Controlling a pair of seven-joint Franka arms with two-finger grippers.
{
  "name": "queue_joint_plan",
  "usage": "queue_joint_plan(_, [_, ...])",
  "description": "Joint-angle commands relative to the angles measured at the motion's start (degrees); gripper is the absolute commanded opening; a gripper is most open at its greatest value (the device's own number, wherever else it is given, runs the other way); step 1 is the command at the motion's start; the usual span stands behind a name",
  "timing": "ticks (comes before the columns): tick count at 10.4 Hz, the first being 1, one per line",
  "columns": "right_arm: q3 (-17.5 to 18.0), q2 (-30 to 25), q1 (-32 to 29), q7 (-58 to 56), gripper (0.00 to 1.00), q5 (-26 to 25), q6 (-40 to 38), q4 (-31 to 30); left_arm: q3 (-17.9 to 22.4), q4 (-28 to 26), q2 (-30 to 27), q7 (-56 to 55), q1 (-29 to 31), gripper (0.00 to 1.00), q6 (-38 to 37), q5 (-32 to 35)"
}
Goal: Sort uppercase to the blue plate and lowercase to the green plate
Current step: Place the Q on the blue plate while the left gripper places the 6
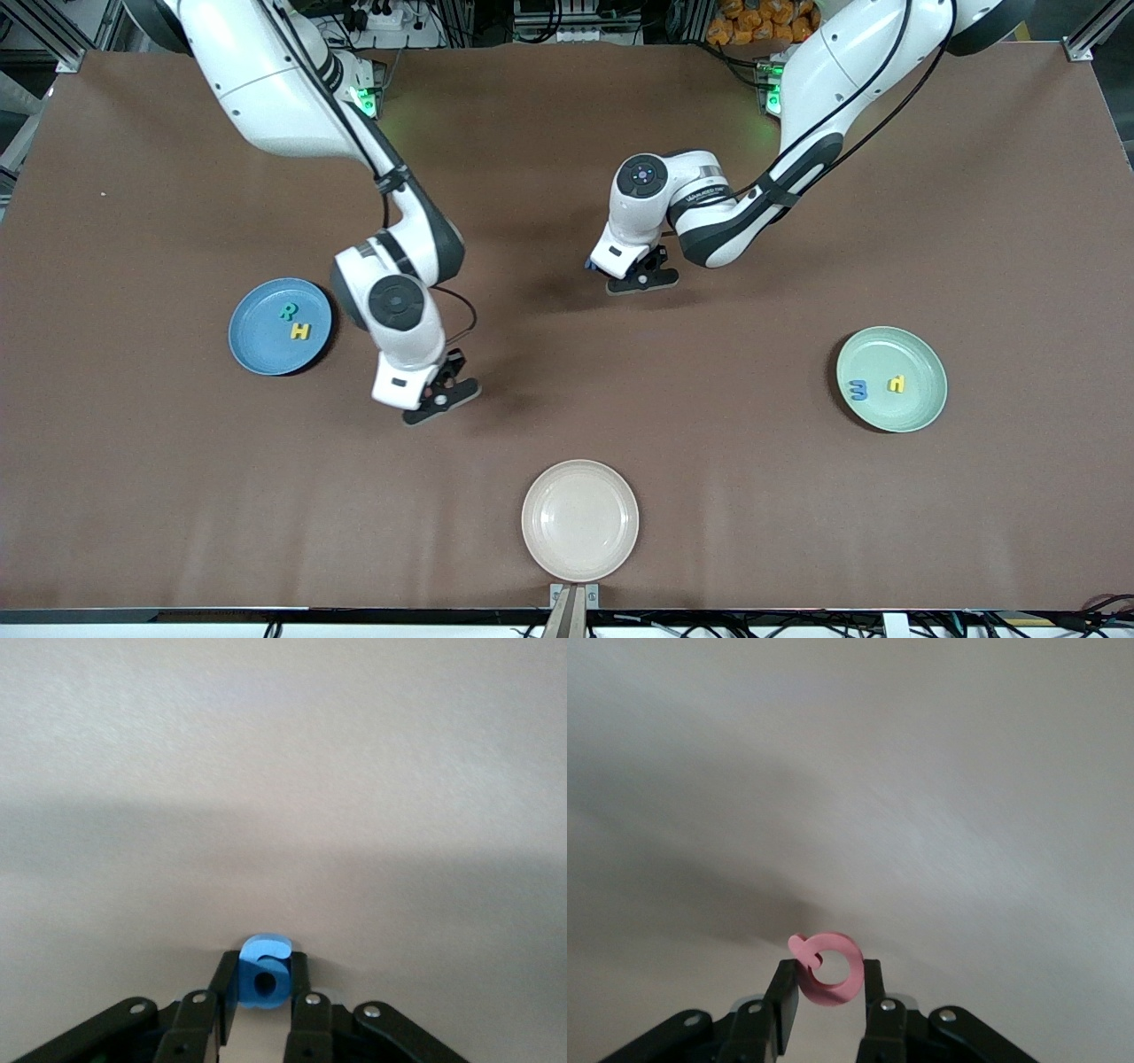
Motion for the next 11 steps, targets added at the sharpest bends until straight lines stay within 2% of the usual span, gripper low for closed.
queue_joint_plan(1, [-4.5, -5.7, -0.9, -10.9, 0.26, 6.0, -5.6, -5.5, 0.4, -0.1, -4.8, -1.2, 3.9, 0.0, -2.9, -3.0])
queue_joint_plan(3, [-9.1, -6.9, -1.6, -20.8, 0.26, 9.8, -11.8, -5.5, 0.0, -0.1, -8.1, -0.8, 12.5, 0.0, -3.5, -3.5])
queue_joint_plan(6, [-16.3, -7.5, -1.7, -30.8, 0.27, 9.8, -20.8, -5.6, 0.2, 0.2, -8.7, 6.9, 25.4, 0.0, -4.0, -3.0])
queue_joint_plan(8, [-19.6, -7.3, -2.3, -36.2, 0.28, 9.7, -21.6, -9.1, 0.2, 1.5, -9.0, 16.4, 33.3, 0.0, -6.0, -3.0])
queue_joint_plan(11, [-20.9, -6.7, -2.5, -39.3, 0.36, 6.3, -18.1, -12.3, 0.2, 2.2, -8.8, 27.9, 41.8, 0.0, -6.1, -3.0])
